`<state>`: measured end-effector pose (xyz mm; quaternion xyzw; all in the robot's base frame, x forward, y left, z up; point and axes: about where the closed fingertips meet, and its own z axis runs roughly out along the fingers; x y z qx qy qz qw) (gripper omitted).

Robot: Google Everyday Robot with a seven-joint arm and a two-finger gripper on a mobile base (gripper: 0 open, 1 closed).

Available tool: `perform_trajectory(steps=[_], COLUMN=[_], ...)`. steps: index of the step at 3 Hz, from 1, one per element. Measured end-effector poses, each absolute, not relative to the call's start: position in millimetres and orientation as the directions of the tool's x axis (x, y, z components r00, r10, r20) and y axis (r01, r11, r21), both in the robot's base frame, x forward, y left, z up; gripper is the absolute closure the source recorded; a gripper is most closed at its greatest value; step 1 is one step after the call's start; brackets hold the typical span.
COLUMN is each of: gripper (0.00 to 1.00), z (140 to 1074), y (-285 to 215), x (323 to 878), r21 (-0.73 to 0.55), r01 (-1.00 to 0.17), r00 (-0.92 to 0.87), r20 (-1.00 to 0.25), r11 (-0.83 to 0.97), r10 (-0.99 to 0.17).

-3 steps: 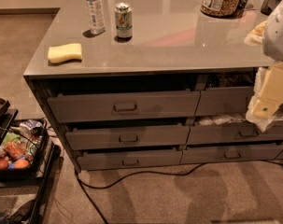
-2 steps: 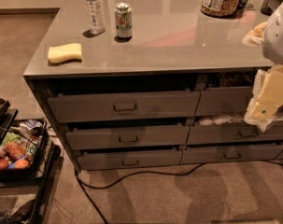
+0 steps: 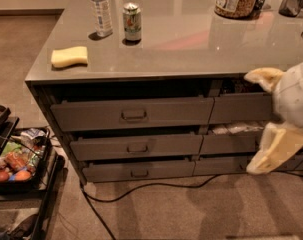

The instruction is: Open middle drawer

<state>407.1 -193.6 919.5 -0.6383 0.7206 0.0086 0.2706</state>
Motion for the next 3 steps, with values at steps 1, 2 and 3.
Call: perform_trajectory(steps=[1, 2, 3], gripper=[0.00, 0.00, 0.00], z=[884.9, 891.2, 893.0], y=[-163.5, -163.0, -154.8], x=[439.8, 439.2, 442.2], r21=[-0.435, -0.443, -0.457], r01=[-0.873, -0.871, -0.872], r00=[0.093, 0.097, 0.121], r20=[-0.591, -0.577, -0.551], r11=[0.220, 0.212, 0.177], r10=[-0.801, -0.811, -0.825])
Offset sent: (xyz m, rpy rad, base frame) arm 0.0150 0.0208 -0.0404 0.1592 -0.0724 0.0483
